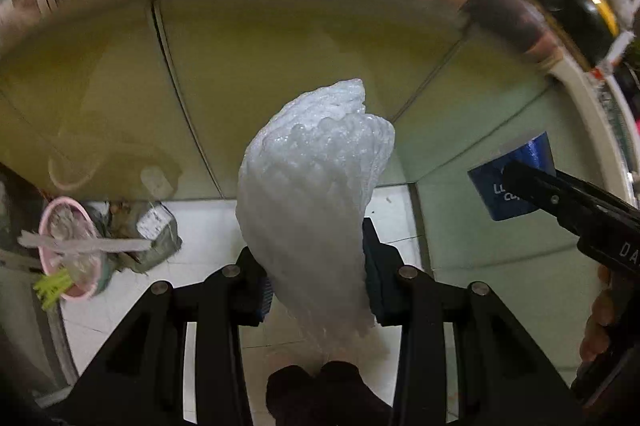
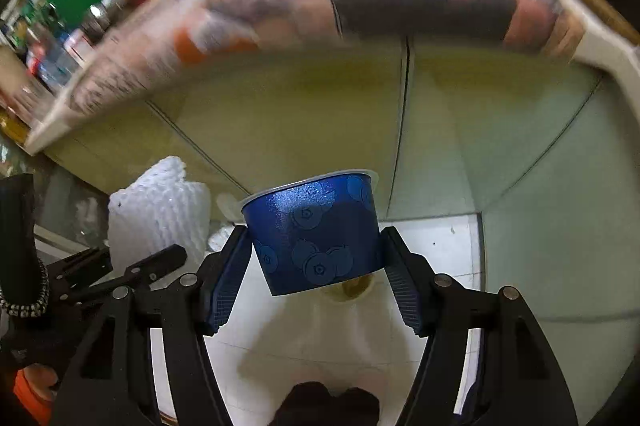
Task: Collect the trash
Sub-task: 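Carry the blue cup and white foam mesh down toward the white bucket, then open the right tool while the left tool opens, dropping cup and mesh into the bucket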
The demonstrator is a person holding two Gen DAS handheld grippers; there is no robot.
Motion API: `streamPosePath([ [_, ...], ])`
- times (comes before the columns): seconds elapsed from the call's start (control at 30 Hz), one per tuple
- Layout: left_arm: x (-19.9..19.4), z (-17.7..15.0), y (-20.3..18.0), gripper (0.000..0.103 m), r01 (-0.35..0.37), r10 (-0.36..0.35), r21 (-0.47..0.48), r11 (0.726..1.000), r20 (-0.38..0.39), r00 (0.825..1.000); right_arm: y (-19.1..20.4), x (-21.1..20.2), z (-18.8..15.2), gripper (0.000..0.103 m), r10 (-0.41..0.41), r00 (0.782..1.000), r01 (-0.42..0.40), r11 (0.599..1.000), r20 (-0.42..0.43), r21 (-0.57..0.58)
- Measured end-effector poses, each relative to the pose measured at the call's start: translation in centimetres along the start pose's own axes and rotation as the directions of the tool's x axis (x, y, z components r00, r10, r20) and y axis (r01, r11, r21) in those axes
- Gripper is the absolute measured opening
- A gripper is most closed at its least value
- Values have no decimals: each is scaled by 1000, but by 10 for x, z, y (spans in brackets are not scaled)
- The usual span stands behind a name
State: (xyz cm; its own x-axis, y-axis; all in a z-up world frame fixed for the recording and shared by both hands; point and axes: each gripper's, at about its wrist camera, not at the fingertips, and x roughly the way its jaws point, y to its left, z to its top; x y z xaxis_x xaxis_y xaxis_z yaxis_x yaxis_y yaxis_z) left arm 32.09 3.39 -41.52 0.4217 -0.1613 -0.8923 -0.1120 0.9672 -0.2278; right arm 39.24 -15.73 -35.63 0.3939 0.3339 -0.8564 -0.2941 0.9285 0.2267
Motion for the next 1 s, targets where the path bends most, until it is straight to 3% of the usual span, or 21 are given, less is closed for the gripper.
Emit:
streamPosePath([
  [0.23,123,-36,26,37,9,-10,-24,1000,-44,999,-40,117,-44,63,10,998,-9,1000,-58,6],
  [0.57,302,-91,52,38,23,-16,58,998,-120,993,-71,284,-122,63,44,987,-45,999,-154,-1],
  [0.8,380,-113,60,40,60,-45,96,994,-154,987,-77,334,-142,63,55,982,-62,998,-183,-30],
  [1.0,407,-120,62,49,73,-56,106,992,-153,987,-79,357,-143,63,72,977,-85,995,-203,-54],
])
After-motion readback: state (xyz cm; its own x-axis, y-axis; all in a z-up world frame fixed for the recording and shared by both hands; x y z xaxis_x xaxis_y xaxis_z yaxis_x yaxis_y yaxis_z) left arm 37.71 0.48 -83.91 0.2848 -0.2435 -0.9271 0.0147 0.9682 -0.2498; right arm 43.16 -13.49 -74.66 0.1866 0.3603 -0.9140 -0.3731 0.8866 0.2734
